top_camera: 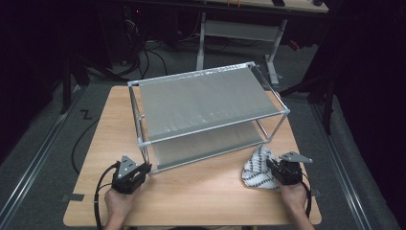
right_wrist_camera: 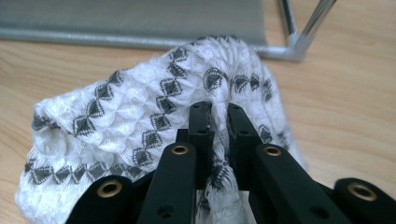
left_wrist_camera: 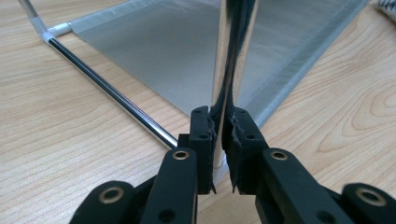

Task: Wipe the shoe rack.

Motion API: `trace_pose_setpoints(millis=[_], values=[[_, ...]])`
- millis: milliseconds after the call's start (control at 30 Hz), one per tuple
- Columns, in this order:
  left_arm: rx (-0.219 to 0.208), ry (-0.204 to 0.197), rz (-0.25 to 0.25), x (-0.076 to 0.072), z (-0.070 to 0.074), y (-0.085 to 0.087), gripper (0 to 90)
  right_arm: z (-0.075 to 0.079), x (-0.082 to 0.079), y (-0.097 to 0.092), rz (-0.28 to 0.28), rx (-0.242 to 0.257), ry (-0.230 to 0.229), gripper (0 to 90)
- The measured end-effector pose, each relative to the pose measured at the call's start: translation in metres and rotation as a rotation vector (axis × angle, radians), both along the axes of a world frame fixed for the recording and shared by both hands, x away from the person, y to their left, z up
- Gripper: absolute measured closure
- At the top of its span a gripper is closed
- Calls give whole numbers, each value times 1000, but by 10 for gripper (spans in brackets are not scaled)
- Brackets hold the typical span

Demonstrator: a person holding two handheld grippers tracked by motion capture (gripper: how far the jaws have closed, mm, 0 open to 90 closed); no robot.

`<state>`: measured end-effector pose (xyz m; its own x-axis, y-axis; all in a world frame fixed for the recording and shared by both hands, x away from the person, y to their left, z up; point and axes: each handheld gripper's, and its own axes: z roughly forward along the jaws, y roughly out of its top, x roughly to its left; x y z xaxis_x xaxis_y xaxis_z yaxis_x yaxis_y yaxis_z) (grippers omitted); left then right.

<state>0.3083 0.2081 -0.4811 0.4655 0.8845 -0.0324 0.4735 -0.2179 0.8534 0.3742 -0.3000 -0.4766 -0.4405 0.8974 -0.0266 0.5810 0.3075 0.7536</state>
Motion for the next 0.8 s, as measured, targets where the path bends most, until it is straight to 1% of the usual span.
trace_pose_setpoints(millis=[133, 233, 267, 333, 400, 500, 567, 733, 800], values=[[-1, 1, 9, 0, 0, 1, 813, -12, 0, 4, -1, -16, 31, 830], [-1, 0, 20, 0, 0, 3, 812, -16, -1, 4, -1, -22, 27, 822], [-3, 0, 23, 0, 0, 3, 812, -17, -1, 5, -4, -22, 28, 795], [-3, 3, 27, 1, 0, 5, 811, -18, 0, 4, 1, -4, 36, 734], [-5, 3, 36, 1, 0, 6, 810, -17, 0, 2, -3, 15, 33, 647], [-4, 4, 43, 2, 0, 9, 810, -10, -3, 0, -25, 32, 5, 536], [-8, 4, 46, 2, 0, 10, 809, -4, -3, -1, -43, 37, 0, 488], [-13, 10, 47, 3, 0, 11, 806, 17, -2, -5, -55, 56, -40, 477], [-35, 22, 44, 4, 0, 13, 800, 24, 1, -9, -62, 71, -54, 478]])
